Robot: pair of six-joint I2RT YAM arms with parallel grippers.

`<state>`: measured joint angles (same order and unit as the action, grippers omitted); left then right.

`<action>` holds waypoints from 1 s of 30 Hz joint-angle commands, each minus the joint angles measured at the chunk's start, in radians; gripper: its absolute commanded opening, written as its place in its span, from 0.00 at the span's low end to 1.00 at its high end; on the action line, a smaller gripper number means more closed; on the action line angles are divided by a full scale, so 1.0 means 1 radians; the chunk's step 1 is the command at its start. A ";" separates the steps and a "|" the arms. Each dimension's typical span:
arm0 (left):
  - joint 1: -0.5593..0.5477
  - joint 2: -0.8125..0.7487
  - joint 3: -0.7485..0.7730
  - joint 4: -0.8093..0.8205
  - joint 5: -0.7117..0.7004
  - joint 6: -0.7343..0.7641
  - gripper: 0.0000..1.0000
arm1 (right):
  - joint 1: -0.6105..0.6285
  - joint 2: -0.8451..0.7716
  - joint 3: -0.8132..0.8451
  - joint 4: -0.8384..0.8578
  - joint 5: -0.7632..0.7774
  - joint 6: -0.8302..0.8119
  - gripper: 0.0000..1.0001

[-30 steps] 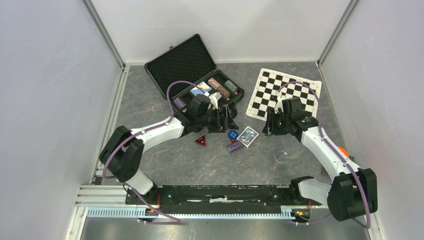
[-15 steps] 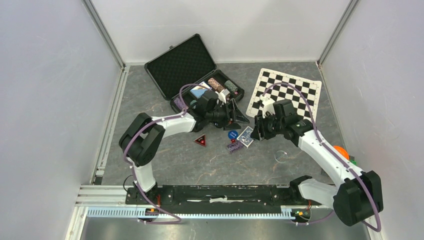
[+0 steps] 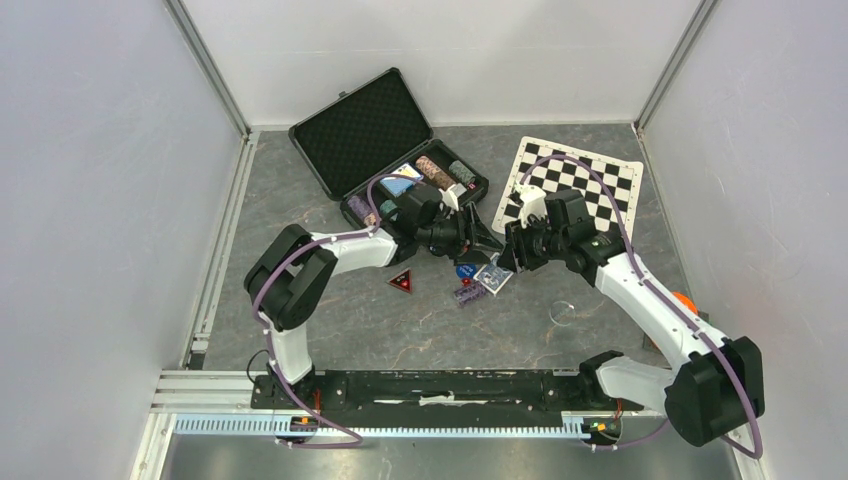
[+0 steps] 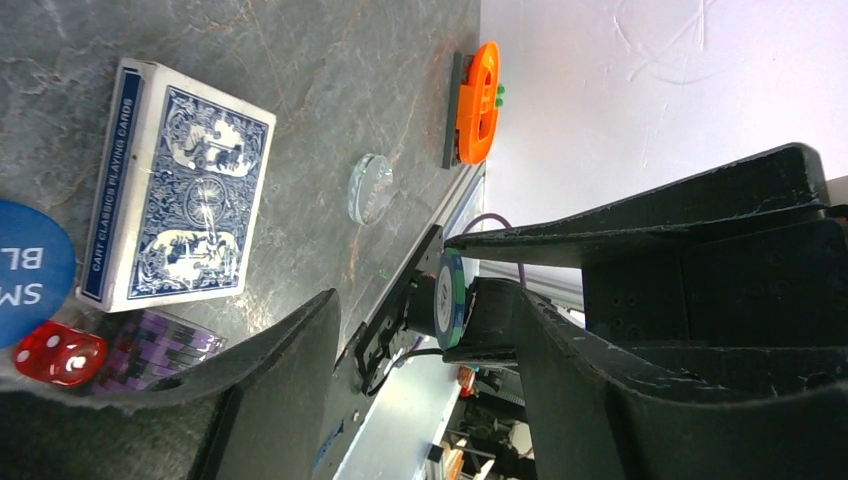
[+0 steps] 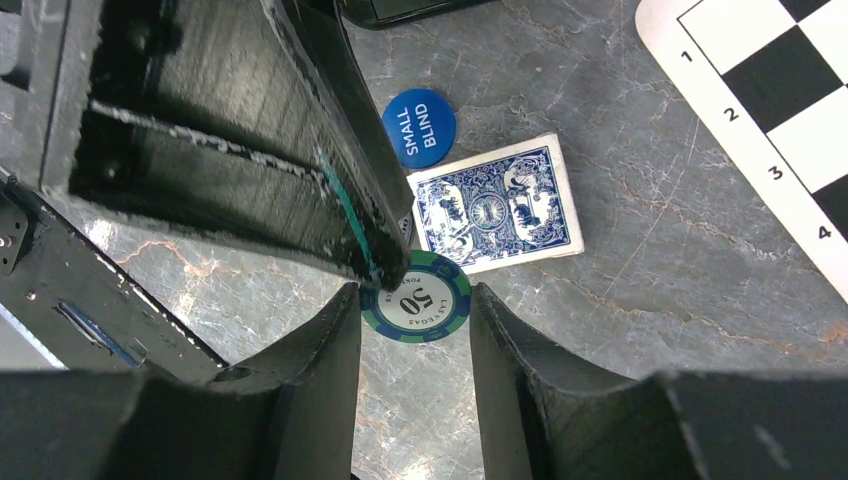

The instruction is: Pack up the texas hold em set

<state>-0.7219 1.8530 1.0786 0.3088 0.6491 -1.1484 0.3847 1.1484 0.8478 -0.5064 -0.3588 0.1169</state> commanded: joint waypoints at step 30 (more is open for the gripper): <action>-0.029 0.020 -0.017 0.145 0.052 -0.105 0.20 | 0.051 0.025 0.064 0.079 0.002 -0.012 0.30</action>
<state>-0.7467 1.8767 1.0733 0.4007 0.6838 -1.2251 0.4305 1.1664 0.8658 -0.4641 -0.3676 0.1078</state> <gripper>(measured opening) 0.246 0.450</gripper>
